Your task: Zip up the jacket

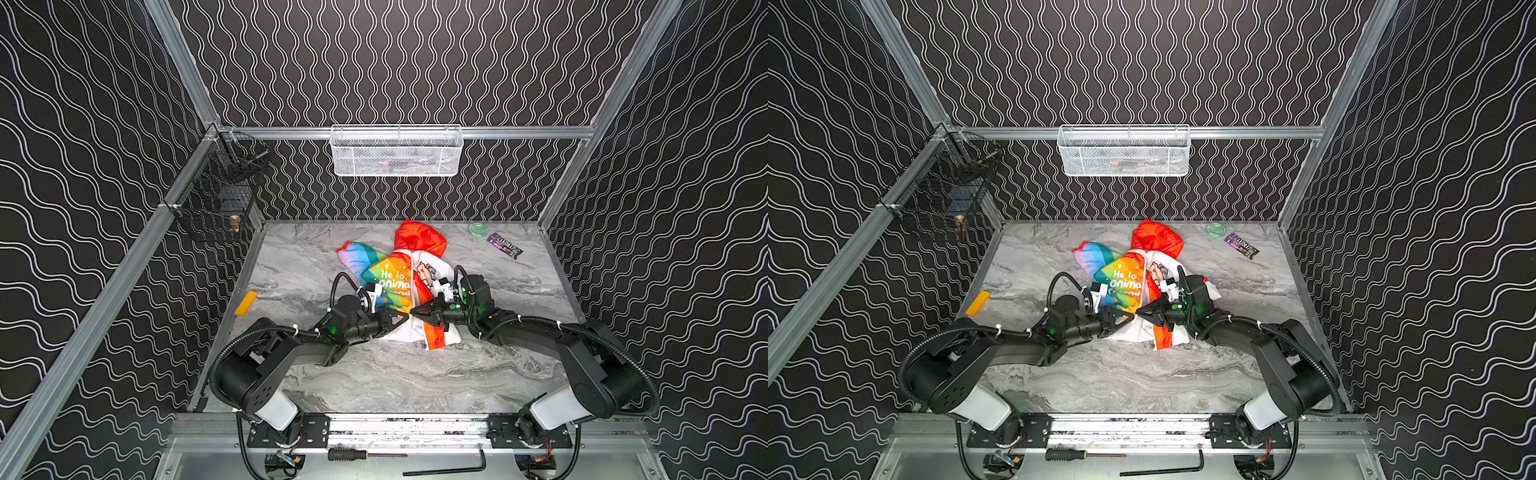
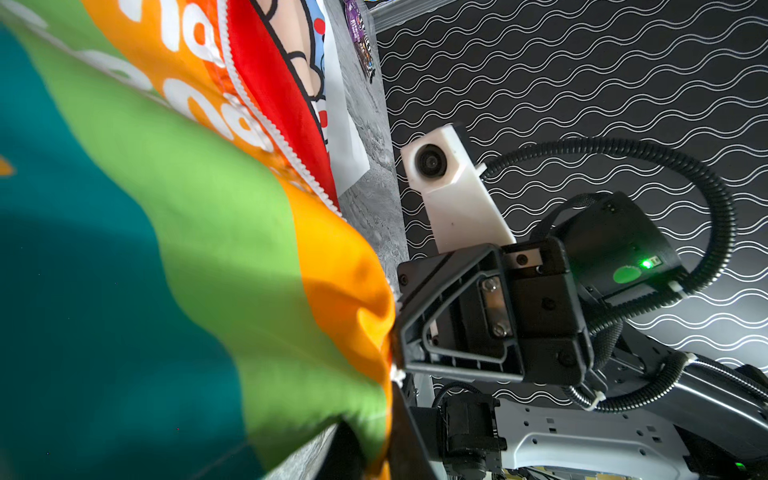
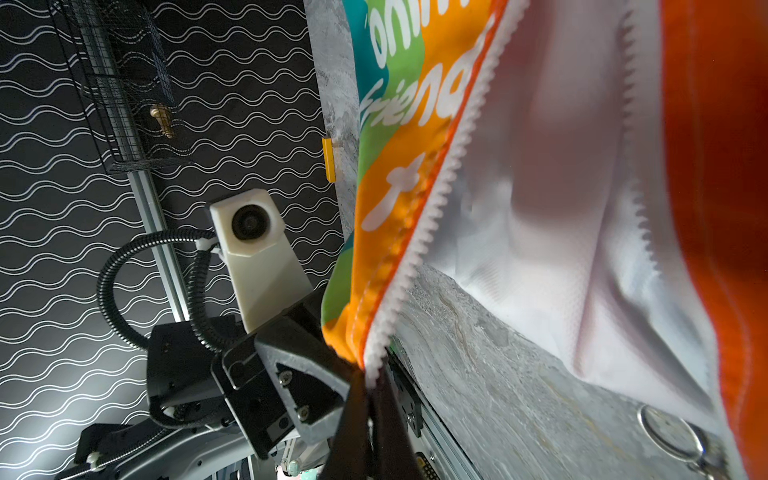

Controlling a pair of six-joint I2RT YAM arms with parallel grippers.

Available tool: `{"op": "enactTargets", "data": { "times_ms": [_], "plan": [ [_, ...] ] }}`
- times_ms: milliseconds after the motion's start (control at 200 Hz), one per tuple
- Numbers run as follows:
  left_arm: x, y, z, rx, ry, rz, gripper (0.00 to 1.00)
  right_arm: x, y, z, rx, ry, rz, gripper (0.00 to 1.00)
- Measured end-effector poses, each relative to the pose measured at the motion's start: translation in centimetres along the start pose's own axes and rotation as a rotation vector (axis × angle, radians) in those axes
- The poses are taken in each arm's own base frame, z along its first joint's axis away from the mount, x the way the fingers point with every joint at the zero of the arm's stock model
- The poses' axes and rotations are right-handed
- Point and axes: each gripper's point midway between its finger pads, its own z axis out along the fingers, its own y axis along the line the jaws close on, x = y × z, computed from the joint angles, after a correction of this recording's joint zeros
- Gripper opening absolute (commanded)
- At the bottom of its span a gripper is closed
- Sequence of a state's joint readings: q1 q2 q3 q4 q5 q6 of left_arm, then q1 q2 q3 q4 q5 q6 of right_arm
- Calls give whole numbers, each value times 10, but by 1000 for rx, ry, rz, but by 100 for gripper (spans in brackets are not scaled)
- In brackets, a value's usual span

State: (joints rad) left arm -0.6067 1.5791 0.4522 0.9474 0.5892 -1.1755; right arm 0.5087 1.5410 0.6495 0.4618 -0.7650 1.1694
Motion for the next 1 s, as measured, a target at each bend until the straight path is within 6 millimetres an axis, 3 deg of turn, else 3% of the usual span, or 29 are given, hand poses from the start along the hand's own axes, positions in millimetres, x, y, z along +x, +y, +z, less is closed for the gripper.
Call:
{"op": "enactTargets", "data": {
  "times_ms": [285,325,425,565,731,756,1001],
  "plan": [
    [1,1,1,2,5,-1,0,0,-3,1,8,3,6,0],
    [1,1,1,2,7,-2,0,0,-4,1,11,3,8,3],
    [2,1,1,1,9,-2,0,0,-5,1,25,2,5,17],
    [-2,-6,-2,-17,1,21,0,-8,-9,-4,77,-28,-25,59],
    [-14,-16,-8,-103,-16,101,0,-22,-6,-20,177,-118,-122,87],
    [-15,-15,-9,-126,-16,112,0,-24,-6,-23,196,-134,-137,98],
    [-20,12,-20,-357,13,188,0,-47,-11,-54,407,-281,-259,99]
  ]
}}
